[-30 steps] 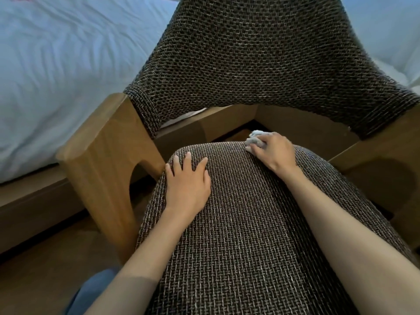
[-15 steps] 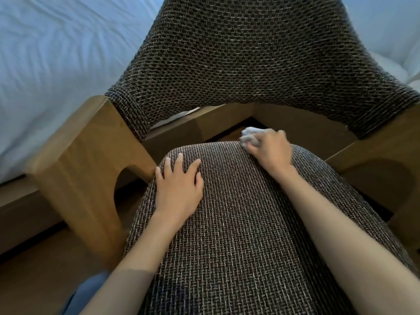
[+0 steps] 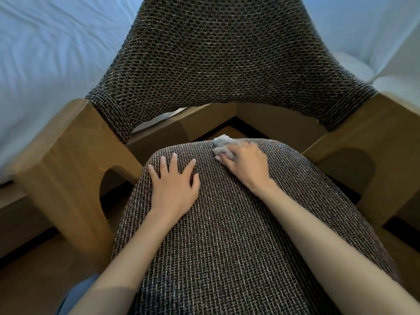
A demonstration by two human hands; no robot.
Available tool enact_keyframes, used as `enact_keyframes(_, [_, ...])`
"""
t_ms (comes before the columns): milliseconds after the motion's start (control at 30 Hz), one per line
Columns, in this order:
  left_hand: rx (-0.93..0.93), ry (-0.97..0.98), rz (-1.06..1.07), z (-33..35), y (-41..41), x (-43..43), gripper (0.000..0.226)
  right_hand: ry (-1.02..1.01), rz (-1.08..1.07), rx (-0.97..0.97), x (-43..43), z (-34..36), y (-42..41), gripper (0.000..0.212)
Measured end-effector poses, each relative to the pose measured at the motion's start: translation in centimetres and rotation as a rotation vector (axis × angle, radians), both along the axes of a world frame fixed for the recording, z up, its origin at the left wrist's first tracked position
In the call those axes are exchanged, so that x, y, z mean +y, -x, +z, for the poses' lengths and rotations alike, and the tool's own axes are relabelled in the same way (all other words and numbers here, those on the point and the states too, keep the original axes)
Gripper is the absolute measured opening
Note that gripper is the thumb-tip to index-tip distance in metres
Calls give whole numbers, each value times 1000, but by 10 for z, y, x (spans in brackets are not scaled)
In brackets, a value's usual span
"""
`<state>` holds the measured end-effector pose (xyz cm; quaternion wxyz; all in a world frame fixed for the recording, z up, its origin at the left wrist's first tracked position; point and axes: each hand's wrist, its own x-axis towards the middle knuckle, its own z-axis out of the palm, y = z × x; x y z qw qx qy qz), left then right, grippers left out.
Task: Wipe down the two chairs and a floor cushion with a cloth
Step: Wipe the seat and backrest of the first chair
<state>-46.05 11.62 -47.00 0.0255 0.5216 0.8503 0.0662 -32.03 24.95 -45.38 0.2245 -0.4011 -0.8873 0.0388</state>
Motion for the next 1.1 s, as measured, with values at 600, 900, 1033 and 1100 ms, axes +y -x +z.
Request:
enact_keyframes(600, [16, 6, -73, 1, -11, 5, 50, -22, -371, -56, 10, 22, -106, 27])
enact_keyframes(900, [25, 2, -53, 4, -22, 8, 49, 81, -5, 38, -77, 6, -58, 25])
enact_keyframes(1033, [-4, -4, -81, 4, -21, 0, 50, -33, -363, -123, -24, 18, -128, 27])
enact_keyframes(1100, [7, 8, -107, 3, -27, -8, 50, -17, -495, -56, -14, 21, -144, 25])
